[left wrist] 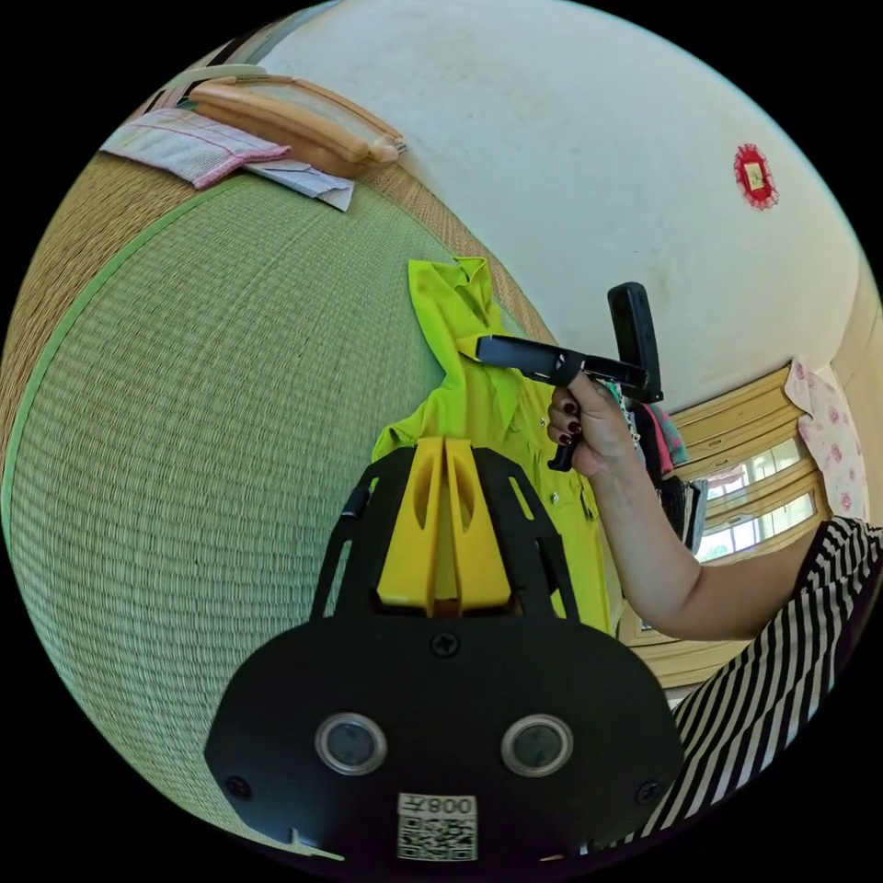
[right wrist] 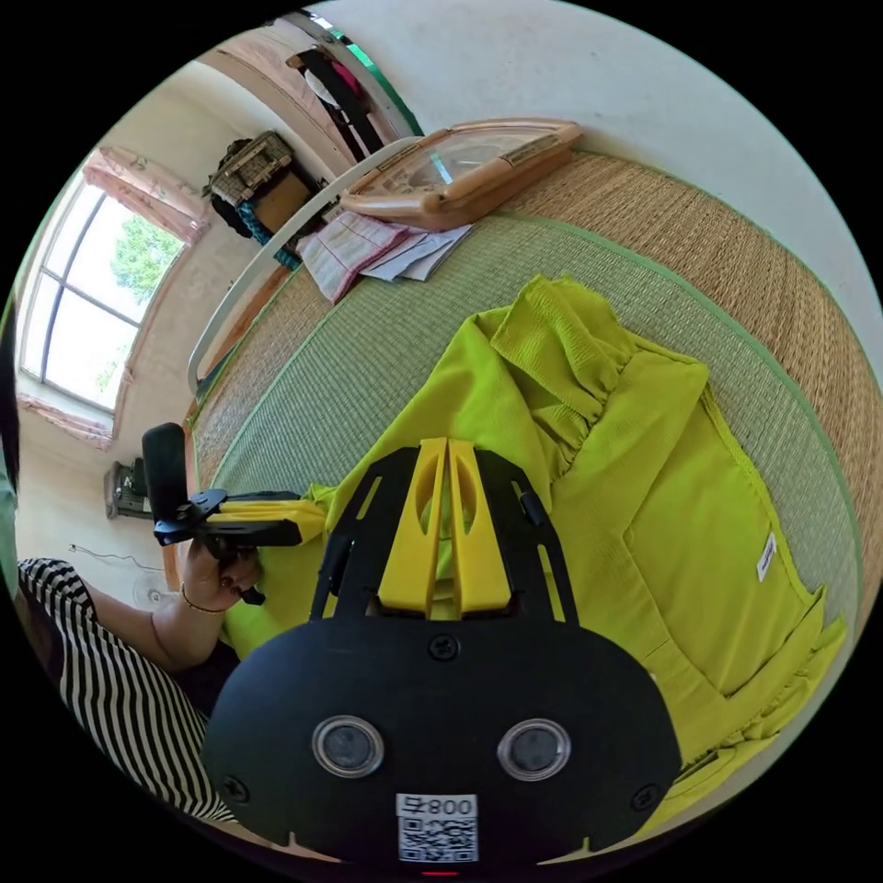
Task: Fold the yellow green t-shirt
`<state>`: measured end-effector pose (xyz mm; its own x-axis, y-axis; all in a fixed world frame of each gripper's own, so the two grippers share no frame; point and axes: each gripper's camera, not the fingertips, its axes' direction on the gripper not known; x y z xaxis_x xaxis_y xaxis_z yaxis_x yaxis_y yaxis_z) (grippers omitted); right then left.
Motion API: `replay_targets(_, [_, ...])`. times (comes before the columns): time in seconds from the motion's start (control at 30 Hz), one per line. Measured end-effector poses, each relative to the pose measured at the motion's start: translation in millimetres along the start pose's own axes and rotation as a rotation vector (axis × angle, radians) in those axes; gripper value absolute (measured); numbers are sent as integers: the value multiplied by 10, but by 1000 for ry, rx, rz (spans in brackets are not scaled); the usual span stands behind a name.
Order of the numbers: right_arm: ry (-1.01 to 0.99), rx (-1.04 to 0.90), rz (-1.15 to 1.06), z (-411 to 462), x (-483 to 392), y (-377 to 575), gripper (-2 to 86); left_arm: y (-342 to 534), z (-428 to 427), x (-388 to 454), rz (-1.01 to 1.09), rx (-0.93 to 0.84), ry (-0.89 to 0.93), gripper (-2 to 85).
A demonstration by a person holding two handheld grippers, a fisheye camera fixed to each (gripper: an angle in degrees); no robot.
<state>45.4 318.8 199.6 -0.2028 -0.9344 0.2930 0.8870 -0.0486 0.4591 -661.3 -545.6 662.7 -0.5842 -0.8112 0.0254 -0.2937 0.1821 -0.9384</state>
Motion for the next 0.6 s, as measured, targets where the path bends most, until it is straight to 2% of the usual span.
replay_targets(0.13, [31,30,-37,-134,-204,39,0,12,89,-57,-11,-21,1,3])
replay_targets(0.27, [-41,79,-35,-323,-308,149,0,40,129,-84,-8,-8,4,3])
replay_targets(0.43, [94,21,15,-342,-413,347,0,64,253,-136,-11,-18,12,2])
replay_targets(0.6, [-28,42,81,-455,-385,394,0,90,388,-185,-10,-26,30,2])
